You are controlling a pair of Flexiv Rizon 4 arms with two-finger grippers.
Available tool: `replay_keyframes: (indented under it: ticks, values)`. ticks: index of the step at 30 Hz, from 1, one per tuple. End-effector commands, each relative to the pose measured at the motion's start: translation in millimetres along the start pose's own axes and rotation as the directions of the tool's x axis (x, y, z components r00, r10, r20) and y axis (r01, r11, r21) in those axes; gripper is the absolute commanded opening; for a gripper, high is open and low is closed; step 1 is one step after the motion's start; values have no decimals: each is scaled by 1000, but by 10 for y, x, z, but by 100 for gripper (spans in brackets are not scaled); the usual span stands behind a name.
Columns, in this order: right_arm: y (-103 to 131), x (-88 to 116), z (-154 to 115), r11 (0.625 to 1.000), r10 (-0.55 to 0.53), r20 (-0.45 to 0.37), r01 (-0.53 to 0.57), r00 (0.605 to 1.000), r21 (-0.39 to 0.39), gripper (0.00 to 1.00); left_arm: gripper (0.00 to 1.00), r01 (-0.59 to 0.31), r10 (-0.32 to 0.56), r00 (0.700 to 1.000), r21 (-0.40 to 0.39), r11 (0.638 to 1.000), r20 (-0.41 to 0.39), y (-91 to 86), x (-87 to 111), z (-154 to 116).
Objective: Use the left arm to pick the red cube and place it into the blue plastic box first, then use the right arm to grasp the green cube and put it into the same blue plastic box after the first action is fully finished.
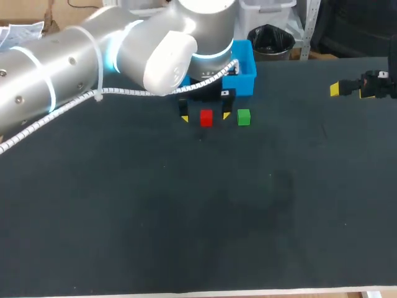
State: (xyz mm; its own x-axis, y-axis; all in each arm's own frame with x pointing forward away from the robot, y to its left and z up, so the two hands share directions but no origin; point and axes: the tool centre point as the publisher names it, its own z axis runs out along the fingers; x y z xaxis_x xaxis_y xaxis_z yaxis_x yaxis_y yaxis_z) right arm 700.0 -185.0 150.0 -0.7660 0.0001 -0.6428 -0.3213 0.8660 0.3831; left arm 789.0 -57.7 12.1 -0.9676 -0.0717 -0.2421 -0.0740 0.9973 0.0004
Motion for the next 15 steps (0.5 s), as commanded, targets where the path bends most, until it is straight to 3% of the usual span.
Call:
replay_keyframes:
  ticks: [1, 15]
  values:
    - [0, 0, 0, 1000, 0, 0, 0, 1000, 0, 100, 100, 6, -6, 1000, -8, 1000, 23, -13, -12, 32]
    - [0, 0, 0, 1000, 0, 0, 0, 1000, 0, 100, 100, 12, -11, 998, -6, 1000, 59, -16, -54, 71]
